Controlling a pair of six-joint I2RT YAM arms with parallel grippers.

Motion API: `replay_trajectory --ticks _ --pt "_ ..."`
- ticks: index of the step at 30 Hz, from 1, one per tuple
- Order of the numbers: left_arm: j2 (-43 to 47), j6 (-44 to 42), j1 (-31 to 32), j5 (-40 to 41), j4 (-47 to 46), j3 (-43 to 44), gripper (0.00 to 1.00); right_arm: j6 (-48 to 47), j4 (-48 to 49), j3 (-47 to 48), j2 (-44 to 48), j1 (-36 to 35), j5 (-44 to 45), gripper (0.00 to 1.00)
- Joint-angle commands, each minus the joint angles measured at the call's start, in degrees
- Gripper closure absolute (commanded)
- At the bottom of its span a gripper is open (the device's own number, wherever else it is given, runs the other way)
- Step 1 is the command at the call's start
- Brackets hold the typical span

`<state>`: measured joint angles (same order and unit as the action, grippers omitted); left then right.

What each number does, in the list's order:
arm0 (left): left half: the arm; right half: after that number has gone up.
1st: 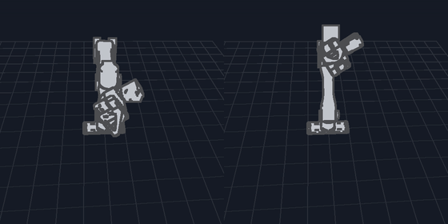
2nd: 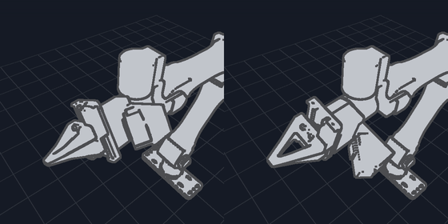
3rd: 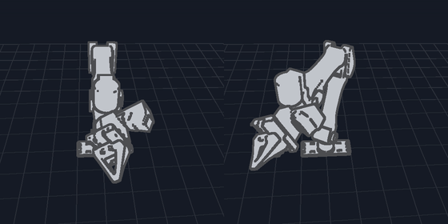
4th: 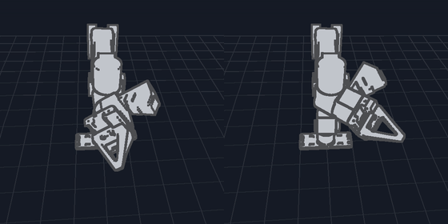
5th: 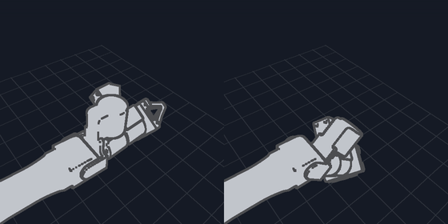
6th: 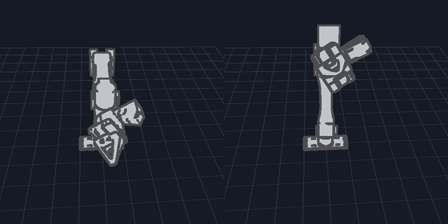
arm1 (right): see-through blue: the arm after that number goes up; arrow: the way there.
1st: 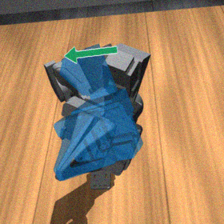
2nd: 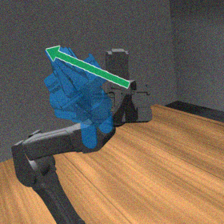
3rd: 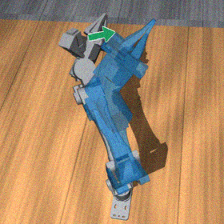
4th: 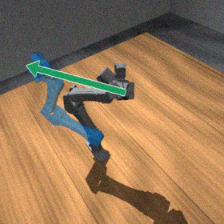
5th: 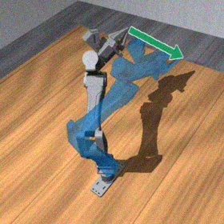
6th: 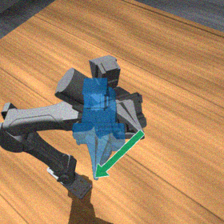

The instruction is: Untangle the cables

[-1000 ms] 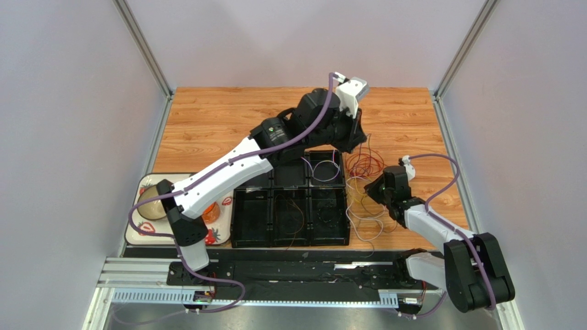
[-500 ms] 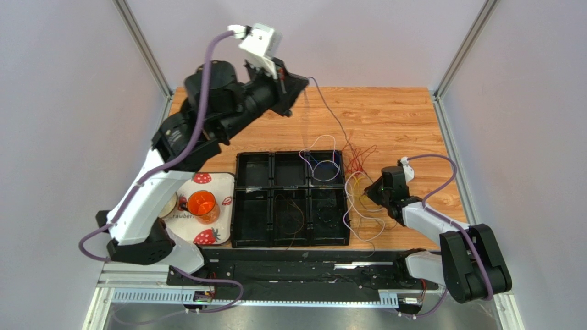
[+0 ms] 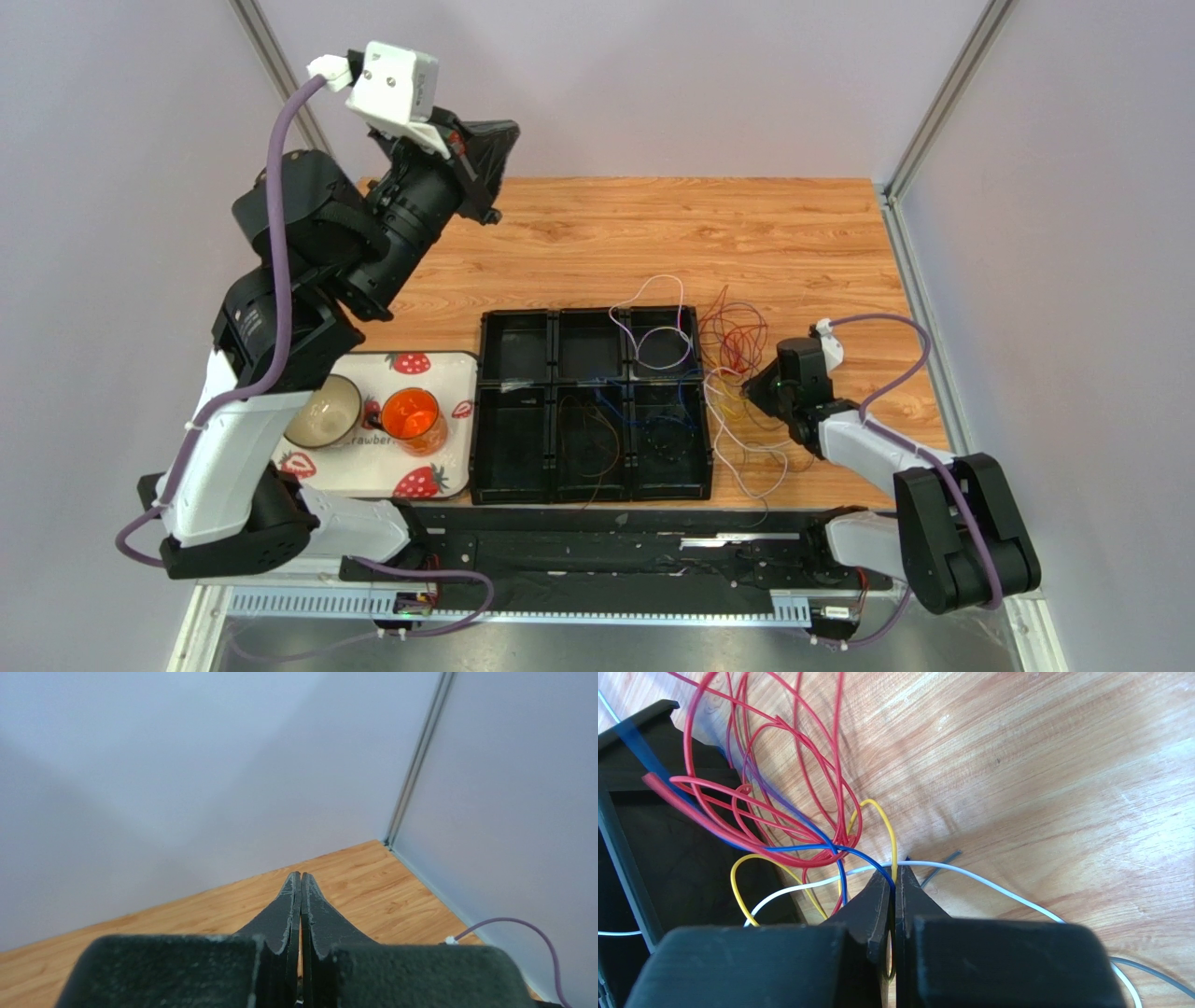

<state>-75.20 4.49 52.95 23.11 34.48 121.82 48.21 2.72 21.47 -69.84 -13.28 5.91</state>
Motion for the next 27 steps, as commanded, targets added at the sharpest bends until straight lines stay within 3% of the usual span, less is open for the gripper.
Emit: replay_trajectory --ticks 1,6,8,9,12,19,23,27 --pt "5.5 -2.9 -2.1 4.2 -4.9 -5.3 1.0 0.3 1.0 1.5 -0.6 0.4 1.1 1.0" --pt "3.9 -0.7 -2.3 0.2 -1.8 -8.4 0.99 0.0 1.0 2.1 -1.6 0.5 0.7 1.0" --pt "1.0 1.2 -2.3 -3.3 -0.7 -9.4 0.93 -0.1 1.1 2.3 -1.9 0.5 0.6 1.0" --pt "-0.1 1.9 -2.3 -4.4 0.6 -9.9 0.83 -0.3 1.1 2.3 -2.0 0.4 0.5 1.0" --pt "-4.4 5.8 -2.3 -9.0 2.3 -12.3 0.7 -0.4 1.1 2.4 -2.2 0.5 0.2 1.0" --pt "-10.0 13.4 -2.3 -21.9 -3.6 -24.8 0.59 -0.6 1.2 2.7 -2.8 0.4 0.1 1.0" --pt "-14.9 13.6 -2.1 -31.1 -7.8 -28.5 0.57 -0.6 1.0 3.0 -3.1 0.4 0.0 1.0" --pt "-20.9 7.4 0.7 -35.3 -6.9 -25.2 0.49 -0.2 0.9 2.3 -2.6 0.4 0.2 1.0"
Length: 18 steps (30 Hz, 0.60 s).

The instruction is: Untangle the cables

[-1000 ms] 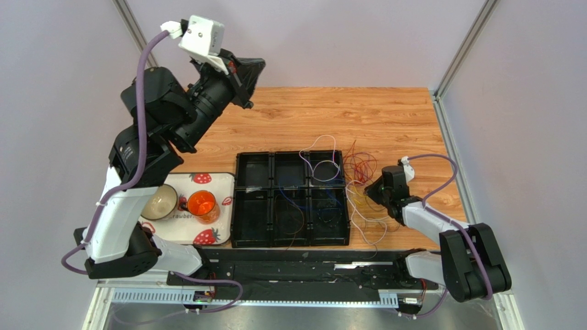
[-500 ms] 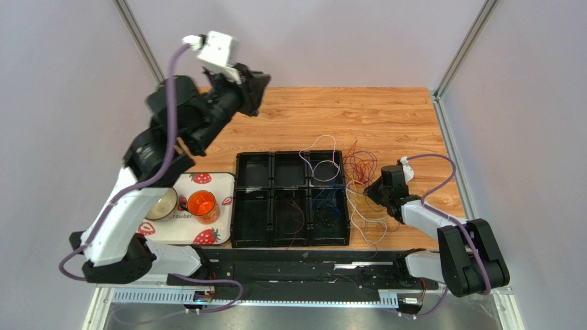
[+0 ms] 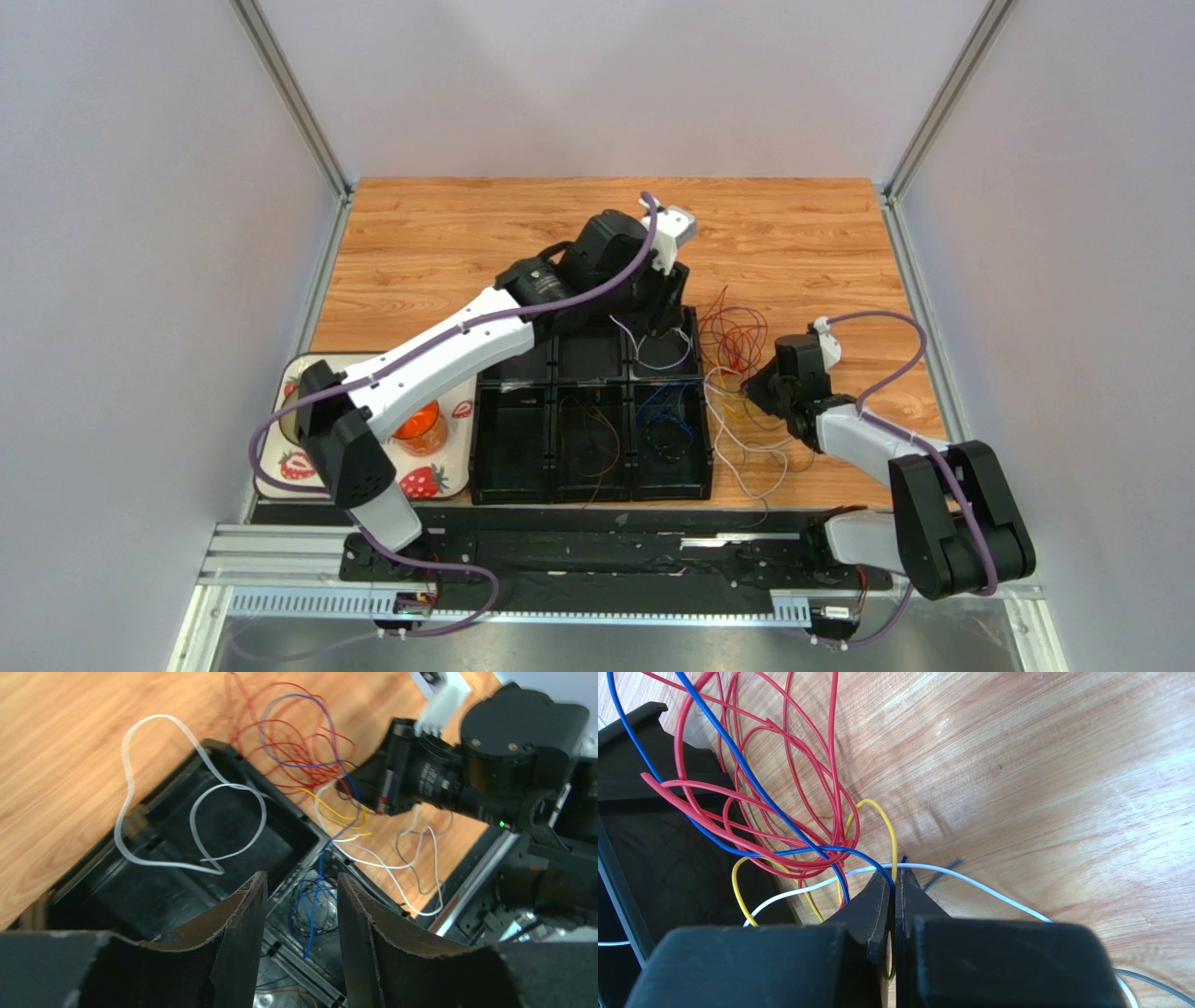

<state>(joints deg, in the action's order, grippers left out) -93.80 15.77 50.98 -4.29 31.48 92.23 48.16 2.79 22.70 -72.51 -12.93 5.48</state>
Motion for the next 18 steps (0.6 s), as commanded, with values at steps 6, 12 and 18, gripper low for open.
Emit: replay_trajectory --ticks 6,12,18 --pt "-13.0 -6.5 4.0 -7.3 -0.3 13.2 0.49 2.9 4.0 -6.2 11.8 1.0 4.7 1.0" --pt "-19.7 -6.1 4.1 -10.8 -0.9 17.8 0.53 5.7 7.0 -12.8 21.1 3.5 7.4 1.0" --pt "-25.5 -6.5 4.1 -15.0 0.2 20.9 0.53 5.7 5.5 -10.7 17.0 4.4 6.4 1.0"
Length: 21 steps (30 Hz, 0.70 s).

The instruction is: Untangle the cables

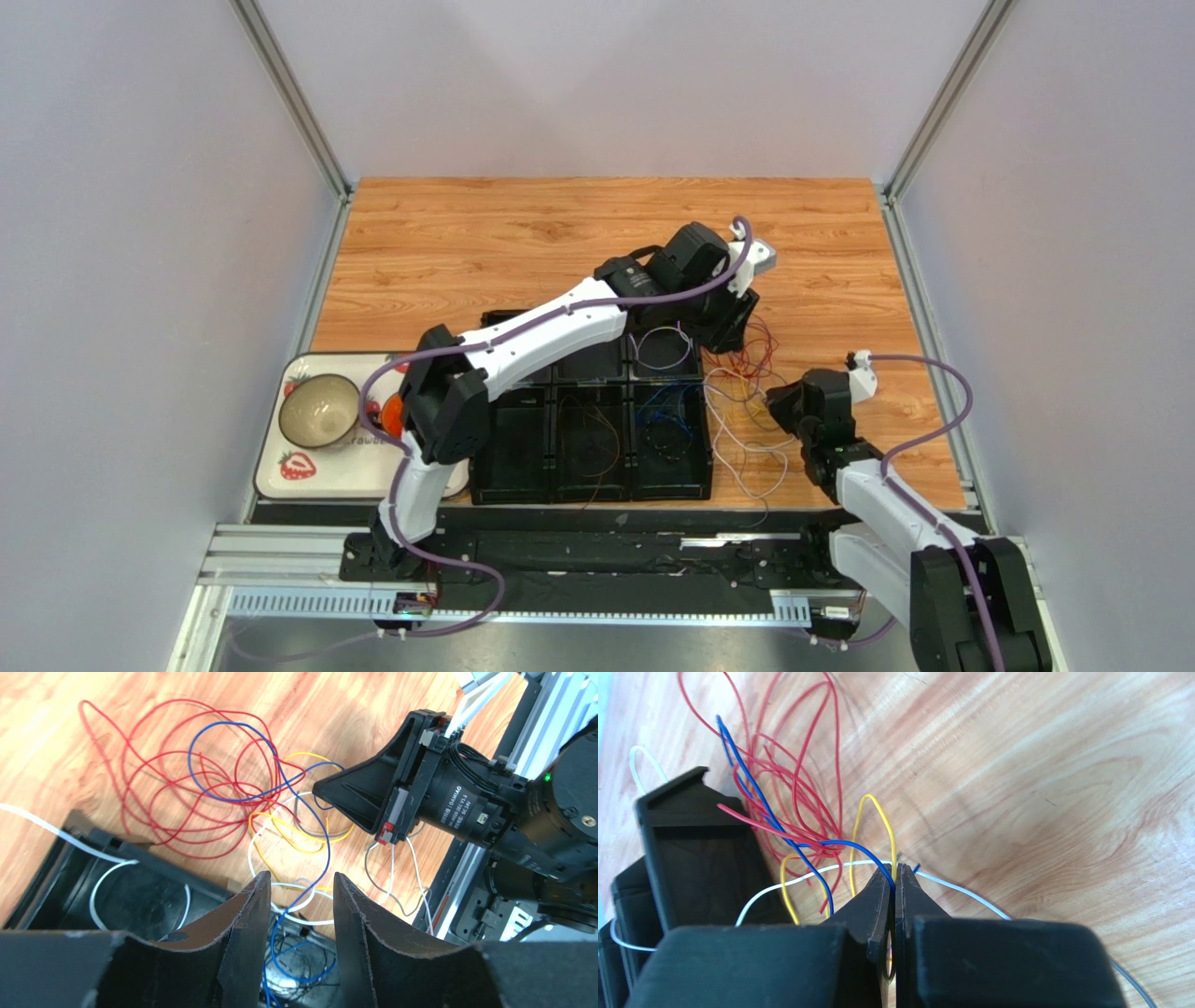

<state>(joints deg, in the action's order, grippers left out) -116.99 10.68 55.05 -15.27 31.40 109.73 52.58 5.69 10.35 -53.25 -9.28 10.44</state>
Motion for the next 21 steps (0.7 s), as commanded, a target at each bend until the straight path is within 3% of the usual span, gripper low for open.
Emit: replay_trajectory --ticks 1,5,12,21 --pt "-3.4 -1.4 0.1 -4.9 0.9 4.1 0.54 1.2 2.7 2.0 -2.7 1.0 0.9 1.0" --pt "-5.0 -1.5 0.6 -9.1 1.0 4.6 0.56 1.9 2.7 2.0 -3.8 1.9 0.6 1.0" --pt "-4.1 -6.0 4.4 -8.1 2.3 2.6 0.57 5.2 0.2 3.7 -8.2 5.3 0.7 1.0" --pt "-4.9 -14.5 8.0 -3.3 6.0 1.6 0.47 5.4 1.0 3.9 -10.1 7.2 -1.0 1.0"
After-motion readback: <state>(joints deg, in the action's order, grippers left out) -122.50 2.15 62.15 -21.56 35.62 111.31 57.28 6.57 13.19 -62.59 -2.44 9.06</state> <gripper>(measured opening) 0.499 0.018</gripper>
